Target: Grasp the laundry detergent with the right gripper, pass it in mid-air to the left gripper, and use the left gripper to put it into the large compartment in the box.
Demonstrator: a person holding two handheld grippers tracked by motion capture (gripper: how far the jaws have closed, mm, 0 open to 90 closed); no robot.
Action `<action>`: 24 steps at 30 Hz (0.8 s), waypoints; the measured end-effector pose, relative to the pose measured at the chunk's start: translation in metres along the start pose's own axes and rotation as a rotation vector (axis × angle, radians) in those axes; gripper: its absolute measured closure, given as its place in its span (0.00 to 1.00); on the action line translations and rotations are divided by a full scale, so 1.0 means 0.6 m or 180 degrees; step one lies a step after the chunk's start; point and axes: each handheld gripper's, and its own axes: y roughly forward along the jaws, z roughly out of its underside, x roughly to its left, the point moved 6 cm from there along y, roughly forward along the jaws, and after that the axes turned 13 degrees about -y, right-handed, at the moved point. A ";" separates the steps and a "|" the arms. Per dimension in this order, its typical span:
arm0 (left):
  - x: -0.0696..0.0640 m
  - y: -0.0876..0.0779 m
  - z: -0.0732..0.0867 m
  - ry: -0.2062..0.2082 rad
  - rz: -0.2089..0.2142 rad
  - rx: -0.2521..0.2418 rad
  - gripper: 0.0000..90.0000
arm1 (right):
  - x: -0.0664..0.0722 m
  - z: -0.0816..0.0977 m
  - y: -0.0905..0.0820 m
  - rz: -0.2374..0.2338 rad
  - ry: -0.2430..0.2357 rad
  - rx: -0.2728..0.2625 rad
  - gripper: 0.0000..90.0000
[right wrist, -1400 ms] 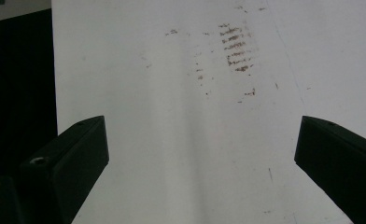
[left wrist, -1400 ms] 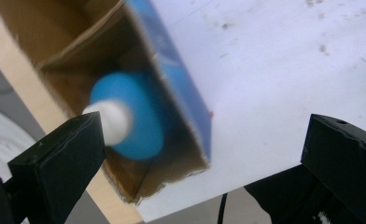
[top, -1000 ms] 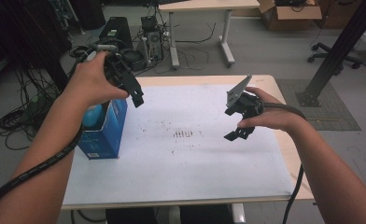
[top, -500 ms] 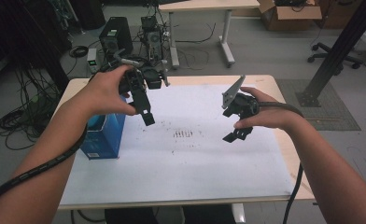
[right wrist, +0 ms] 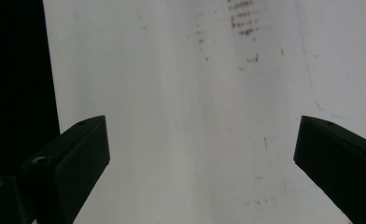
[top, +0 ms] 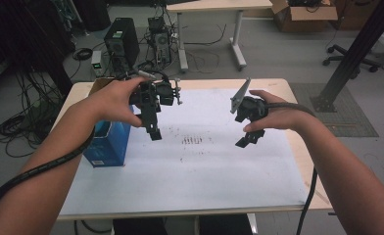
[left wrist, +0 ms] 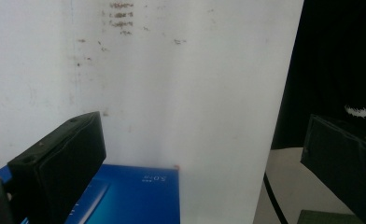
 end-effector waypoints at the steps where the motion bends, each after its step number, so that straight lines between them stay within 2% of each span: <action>1: 0.001 0.002 0.001 0.0010 -0.0004 0.0017 0.00 | -0.001 0.004 -0.002 -0.0002 -0.0002 0.0043 0.04; 10: 0.006 0.011 0.004 -0.0030 -0.0001 0.0076 0.00 | -0.001 0.020 -0.010 -0.0104 -0.0027 0.0225 0.04; 24: 0.001 0.005 0.004 -0.0025 -0.0017 0.0086 0.00 | -0.001 0.019 -0.011 -0.0114 -0.0052 0.0193 0.04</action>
